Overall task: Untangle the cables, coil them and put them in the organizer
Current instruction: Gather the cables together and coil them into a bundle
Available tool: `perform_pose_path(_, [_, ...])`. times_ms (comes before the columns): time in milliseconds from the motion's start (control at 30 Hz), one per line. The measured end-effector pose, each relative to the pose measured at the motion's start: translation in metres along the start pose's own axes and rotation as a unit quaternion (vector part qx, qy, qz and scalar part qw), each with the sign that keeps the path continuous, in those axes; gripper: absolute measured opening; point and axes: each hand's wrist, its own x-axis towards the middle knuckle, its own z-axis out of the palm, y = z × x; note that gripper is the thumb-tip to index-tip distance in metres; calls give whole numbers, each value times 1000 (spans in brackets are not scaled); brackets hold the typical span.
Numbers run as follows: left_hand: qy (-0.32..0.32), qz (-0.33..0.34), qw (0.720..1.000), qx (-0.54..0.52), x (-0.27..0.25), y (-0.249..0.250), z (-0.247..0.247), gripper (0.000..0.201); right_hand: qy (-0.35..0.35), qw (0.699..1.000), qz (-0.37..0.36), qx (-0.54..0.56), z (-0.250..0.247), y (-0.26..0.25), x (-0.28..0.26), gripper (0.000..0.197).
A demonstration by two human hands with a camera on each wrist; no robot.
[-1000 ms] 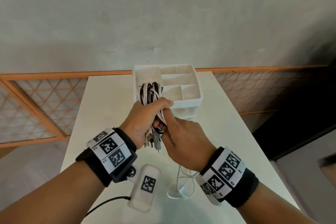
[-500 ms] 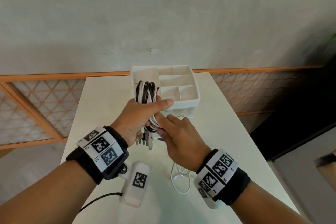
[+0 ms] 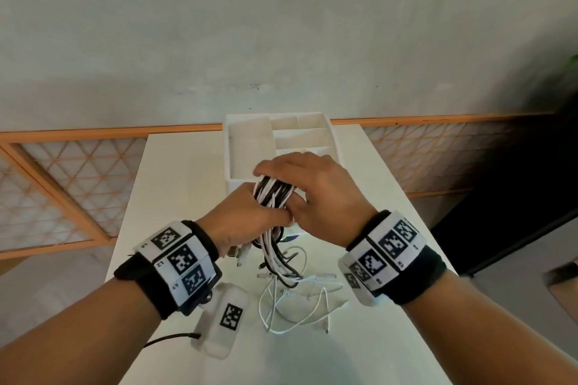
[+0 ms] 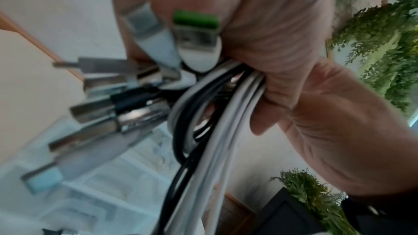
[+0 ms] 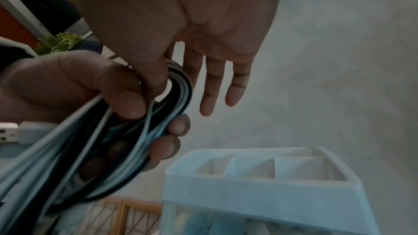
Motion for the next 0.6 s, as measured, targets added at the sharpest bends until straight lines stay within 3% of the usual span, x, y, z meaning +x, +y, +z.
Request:
perform_pose_path(167, [-4, 25, 999, 32, -1, 3, 2, 11, 47, 994, 52, 78, 2, -3, 3, 47])
perform_pose_path(267, [49, 78, 996, 21, 1, 4, 0, 8, 79, 967, 147, 191, 1, -7, -1, 53])
perform_pose_path(333, [105, 95, 989, -36, 4, 7, -5, 13, 36, 909, 229, 347, 1, -10, -9, 72])
perform_pose_path(367, [133, 95, 984, -75, 6, 11, -9, 9, -17, 895, 244, 372, 5, -12, -14, 83])
perform_pose_path(400, [150, 97, 977, -113, 7, 16, -13, 6, -81, 905, 241, 343, 14, -14, -20, 89])
perform_pose_path(433, [155, 104, 972, -143, 7, 21, -16, 5, -124, 916, 238, 299, 27, -14, -28, 85])
perform_pose_path(467, [153, 113, 967, -167, 8, 26, -18, 6, -135, 926, 240, 259, 42, -13, -35, 68])
perform_pose_path(533, [138, 138, 960, -199, 7, 33, -19, 7, -103, 916, 303, 243, 62, -7, -42, 32])
perform_pose_path(600, [124, 154, 956, -218, 6, 32, -21, 9, -68, 888, 371, 262, 74, 13, -47, 43])
